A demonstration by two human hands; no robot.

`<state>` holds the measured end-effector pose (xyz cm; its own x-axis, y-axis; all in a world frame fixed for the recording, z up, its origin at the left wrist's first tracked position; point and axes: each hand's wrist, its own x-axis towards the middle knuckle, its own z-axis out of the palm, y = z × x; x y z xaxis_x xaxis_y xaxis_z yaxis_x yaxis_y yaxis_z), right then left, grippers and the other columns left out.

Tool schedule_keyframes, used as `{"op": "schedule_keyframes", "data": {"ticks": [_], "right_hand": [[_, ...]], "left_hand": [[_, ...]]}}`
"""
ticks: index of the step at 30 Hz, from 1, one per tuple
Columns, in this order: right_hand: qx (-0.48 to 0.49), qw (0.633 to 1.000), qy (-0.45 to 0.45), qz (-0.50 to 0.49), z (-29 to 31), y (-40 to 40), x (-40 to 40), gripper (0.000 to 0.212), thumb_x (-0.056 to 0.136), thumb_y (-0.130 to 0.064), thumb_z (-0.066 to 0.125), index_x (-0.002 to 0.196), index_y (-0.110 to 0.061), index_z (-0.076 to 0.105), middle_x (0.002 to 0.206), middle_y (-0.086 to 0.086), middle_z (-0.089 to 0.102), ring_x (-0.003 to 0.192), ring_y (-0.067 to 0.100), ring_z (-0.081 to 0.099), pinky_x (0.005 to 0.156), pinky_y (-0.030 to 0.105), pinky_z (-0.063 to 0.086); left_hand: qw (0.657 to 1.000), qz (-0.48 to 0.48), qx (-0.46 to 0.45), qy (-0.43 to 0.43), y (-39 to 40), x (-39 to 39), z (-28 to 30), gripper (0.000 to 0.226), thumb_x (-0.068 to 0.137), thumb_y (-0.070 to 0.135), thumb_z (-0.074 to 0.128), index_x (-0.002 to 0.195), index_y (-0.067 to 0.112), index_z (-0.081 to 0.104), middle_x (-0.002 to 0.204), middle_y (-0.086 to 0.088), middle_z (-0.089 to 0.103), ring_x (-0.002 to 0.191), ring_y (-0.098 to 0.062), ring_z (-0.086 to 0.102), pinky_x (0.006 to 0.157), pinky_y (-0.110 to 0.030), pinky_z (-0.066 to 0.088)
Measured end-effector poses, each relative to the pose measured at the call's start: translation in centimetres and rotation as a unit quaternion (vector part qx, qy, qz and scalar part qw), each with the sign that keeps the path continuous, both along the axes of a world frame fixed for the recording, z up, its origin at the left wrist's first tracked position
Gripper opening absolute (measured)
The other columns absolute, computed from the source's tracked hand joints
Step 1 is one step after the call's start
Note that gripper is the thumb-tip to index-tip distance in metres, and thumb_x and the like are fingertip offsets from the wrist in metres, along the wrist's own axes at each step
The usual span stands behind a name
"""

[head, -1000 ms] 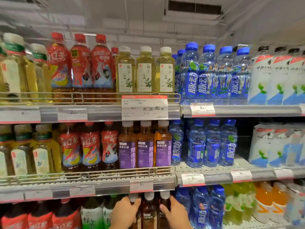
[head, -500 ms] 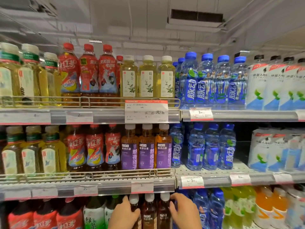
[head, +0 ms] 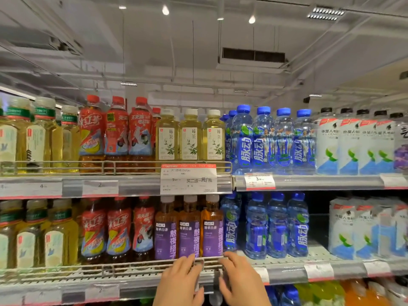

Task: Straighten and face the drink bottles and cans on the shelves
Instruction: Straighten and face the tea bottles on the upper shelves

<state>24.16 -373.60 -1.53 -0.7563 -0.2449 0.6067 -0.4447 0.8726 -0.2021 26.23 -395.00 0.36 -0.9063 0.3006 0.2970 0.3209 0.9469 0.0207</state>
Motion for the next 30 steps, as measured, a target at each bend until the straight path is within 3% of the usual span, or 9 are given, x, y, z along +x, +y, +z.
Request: {"op": "schedule_keyframes", "data": {"ticks": [3,5,7,9,12,18,23,26,30], "right_hand": [[0.025,0.999,-0.021,0.041,1.1,0.3,0.8,0.040,0.090,-0.048,0.049,0.130,-0.043,0.054,0.144,-0.024,0.038,0.119,0.005,0.055,0.092,0.019,0.051],[0.053,0.995,0.009,0.078,1.0,1.4,0.5,0.030,0.101,-0.047,0.044,0.131,-0.050,0.040,0.147,-0.016,0.038,0.129,0.007,0.046,0.105,0.021,0.038],[0.057,0.986,-0.005,0.159,0.9,0.7,0.0,0.025,0.102,-0.051,0.042,0.126,-0.052,0.042,0.153,-0.018,0.036,0.136,0.006,0.042,0.110,0.021,0.035],[0.040,0.996,0.025,0.080,4.8,0.6,-0.3,0.033,0.094,-0.057,0.044,0.124,-0.049,0.055,0.143,-0.029,0.045,0.122,-0.005,0.053,0.093,0.013,0.045],[0.026,0.992,0.099,0.069,11.1,1.6,0.8,0.023,0.081,-0.051,0.057,0.101,-0.045,0.064,0.114,-0.028,0.061,0.086,-0.009,0.064,0.060,0.006,0.043],[0.013,0.950,0.303,0.072,29.5,-0.5,0.6,0.024,0.089,-0.030,0.059,0.109,-0.021,0.068,0.109,-0.006,0.070,0.093,0.019,0.068,0.068,0.038,0.059],[0.088,0.962,0.258,0.017,40.7,-4.8,-2.5,0.040,0.098,-0.042,0.061,0.132,-0.021,0.060,0.125,0.003,0.067,0.119,0.027,0.053,0.093,0.044,0.049],[0.090,0.981,0.175,-0.006,43.2,-7.1,-4.6,0.051,0.096,-0.056,0.059,0.132,-0.021,0.057,0.121,0.005,0.068,0.111,0.027,0.060,0.090,0.045,0.054],[0.135,0.988,0.073,-0.020,43.3,-8.9,-6.5,0.047,0.097,-0.062,0.051,0.108,-0.018,0.062,0.102,0.004,0.069,0.089,0.022,0.063,0.074,0.037,0.053]], "left_hand": [[0.998,-0.016,-0.052,0.038,0.0,-0.7,1.2,0.071,0.061,0.067,0.030,0.118,0.044,0.065,0.155,0.012,0.032,0.132,-0.016,0.055,0.091,-0.049,0.056],[0.997,-0.021,-0.013,0.069,0.4,-0.2,3.3,0.058,0.070,0.062,0.030,0.110,0.047,0.069,0.142,0.021,0.038,0.117,-0.006,0.063,0.084,-0.028,0.057],[0.997,-0.032,0.040,0.055,0.5,1.0,5.9,0.037,0.089,0.053,0.043,0.116,0.042,0.066,0.133,0.019,0.047,0.116,-0.007,0.060,0.092,-0.027,0.053],[0.993,-0.042,0.074,0.085,0.2,1.7,9.1,0.035,0.096,0.049,0.043,0.124,0.036,0.059,0.128,0.019,0.054,0.121,-0.008,0.049,0.099,-0.030,0.045],[0.969,-0.025,0.132,0.205,-1.0,2.6,16.4,0.021,0.098,0.040,0.050,0.112,0.036,0.065,0.109,0.020,0.063,0.107,-0.002,0.054,0.090,-0.025,0.046],[0.930,-0.006,0.131,0.345,-3.9,0.5,32.6,0.020,0.099,0.025,0.058,0.117,0.025,0.067,0.116,0.010,0.063,0.108,-0.011,0.055,0.097,-0.036,0.049],[0.930,0.126,0.014,0.345,-6.8,-2.7,40.1,0.036,0.100,0.041,0.051,0.131,0.026,0.059,0.132,-0.002,0.062,0.129,-0.029,0.044,0.102,-0.048,0.040],[0.941,0.152,-0.022,0.303,-7.2,-4.4,41.3,0.041,0.097,0.055,0.048,0.121,0.025,0.062,0.121,-0.008,0.066,0.125,-0.031,0.046,0.102,-0.049,0.037],[0.948,0.125,-0.027,0.292,-6.8,-7.1,41.5,0.044,0.093,0.062,0.044,0.102,0.027,0.070,0.099,-0.003,0.065,0.105,-0.025,0.054,0.095,-0.046,0.043]]}}
